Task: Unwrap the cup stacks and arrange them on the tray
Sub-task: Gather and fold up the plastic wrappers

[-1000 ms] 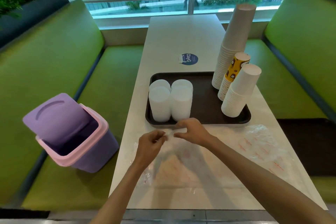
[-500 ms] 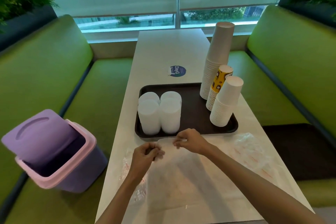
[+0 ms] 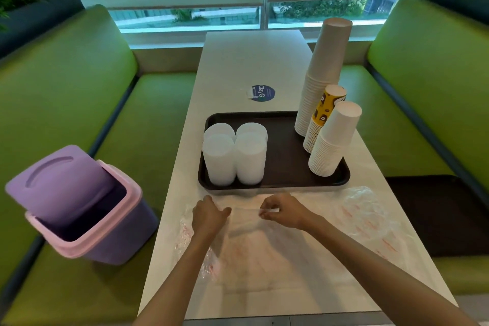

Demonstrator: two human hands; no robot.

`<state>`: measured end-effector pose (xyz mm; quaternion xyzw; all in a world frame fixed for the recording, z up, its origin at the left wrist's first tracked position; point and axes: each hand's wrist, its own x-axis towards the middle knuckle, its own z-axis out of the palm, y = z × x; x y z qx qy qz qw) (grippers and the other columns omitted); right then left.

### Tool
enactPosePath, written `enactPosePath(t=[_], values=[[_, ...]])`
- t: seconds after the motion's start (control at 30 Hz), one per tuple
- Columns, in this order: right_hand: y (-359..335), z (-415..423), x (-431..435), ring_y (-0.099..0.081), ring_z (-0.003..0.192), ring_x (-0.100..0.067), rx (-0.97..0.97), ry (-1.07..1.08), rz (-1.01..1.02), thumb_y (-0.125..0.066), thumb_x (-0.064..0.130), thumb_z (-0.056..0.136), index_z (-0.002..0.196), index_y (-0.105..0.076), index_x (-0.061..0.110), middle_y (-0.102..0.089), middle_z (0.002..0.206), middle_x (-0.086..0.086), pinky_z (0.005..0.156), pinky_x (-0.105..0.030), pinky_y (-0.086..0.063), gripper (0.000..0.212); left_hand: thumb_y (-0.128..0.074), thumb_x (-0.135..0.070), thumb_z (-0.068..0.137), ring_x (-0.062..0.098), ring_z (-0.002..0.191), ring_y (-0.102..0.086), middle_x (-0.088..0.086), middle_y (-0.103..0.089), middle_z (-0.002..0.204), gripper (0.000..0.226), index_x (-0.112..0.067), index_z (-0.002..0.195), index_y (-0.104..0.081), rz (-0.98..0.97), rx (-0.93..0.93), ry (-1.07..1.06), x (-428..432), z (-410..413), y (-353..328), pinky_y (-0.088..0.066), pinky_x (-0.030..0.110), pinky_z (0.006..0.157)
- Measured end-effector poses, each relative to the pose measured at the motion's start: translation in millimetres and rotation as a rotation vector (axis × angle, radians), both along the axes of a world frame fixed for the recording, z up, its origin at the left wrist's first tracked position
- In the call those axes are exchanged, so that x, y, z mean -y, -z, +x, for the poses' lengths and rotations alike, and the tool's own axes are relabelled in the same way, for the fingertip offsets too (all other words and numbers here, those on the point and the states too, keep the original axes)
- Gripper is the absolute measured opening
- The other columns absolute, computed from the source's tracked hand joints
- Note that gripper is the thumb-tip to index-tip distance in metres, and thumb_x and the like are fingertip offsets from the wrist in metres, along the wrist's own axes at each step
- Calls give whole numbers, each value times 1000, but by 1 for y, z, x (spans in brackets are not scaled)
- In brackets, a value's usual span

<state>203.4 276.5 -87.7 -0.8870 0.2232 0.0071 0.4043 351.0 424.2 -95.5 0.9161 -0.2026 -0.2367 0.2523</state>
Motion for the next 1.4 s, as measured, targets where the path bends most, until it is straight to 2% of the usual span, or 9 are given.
enactPosePath(t=[0.27,0.43,0.63,0.73,0.9,1.0,1.1,1.27,1.4], values=[[3,-3,-3,-64,93,-17,12,29,-6,-65,17,90,97,-72,6,-72,100,-5,84,-30,-46,15,-71,-33,81,38,111,-55,17,-63,114,43,-1,108,-60,-9,-139,-132,21,0,-4,-43,33,78],[1,-4,-2,-61,90,-14,47,71,-38,-66,19,88,94,-73,11,-71,100,-4,84,-28,-45,12,-64,-15,85,23,81,-55,1,-59,74,9,-11,77,-61,-264,-96,-45,15,-10,-16,-37,28,61],[-14,5,7,-49,123,-16,186,67,-196,-72,15,78,82,-71,10,-54,132,-7,99,-23,-33,6,-60,-9,90,1,67,-56,-3,-65,74,14,-12,78,-67,-548,-247,117,-11,-17,-25,-46,19,67],[-20,12,11,-62,104,-15,146,51,-121,-71,17,78,78,-68,9,-68,110,-2,103,-36,-39,8,-58,-6,91,-2,67,-55,-3,-65,78,16,-16,82,-66,-588,-286,185,-16,-18,-33,-47,17,68],[-34,17,14,-64,78,-7,115,77,60,-72,9,79,84,-71,7,-68,80,7,81,-26,-52,6,-54,-18,96,7,81,-60,-7,-66,84,14,-22,90,-65,-653,-418,170,-17,-20,-47,-48,14,70],[-45,13,19,-62,67,-2,169,121,159,-73,5,80,83,-67,10,-69,76,5,75,-23,-51,9,-39,-59,91,4,98,-62,-14,-68,103,40,-32,107,-65,-616,-603,113,-20,-14,-45,-48,19,86],[-61,2,27,-66,66,-6,216,151,239,-73,6,82,90,-63,12,-69,78,-1,73,-23,-53,15,-38,-85,75,13,125,-52,-10,-55,136,76,-40,135,-49,-594,-741,156,-29,-5,-31,-36,40,111],[-93,-18,42,-66,66,-4,352,268,298,-71,4,82,91,-57,20,-67,78,-2,68,-19,-53,23,-53,-91,52,26,120,-57,4,-60,131,104,-32,137,-48,-696,-1042,138,-34,-12,-23,-44,51,101],[-110,-32,52,-67,65,-4,502,410,398,-70,6,83,91,-55,21,-71,69,6,66,-19,-54,22,-72,-82,37,23,113,-59,10,-66,121,107,-19,123,-60,-761,-1174,144,-24,-28,-24,-45,42,100]])
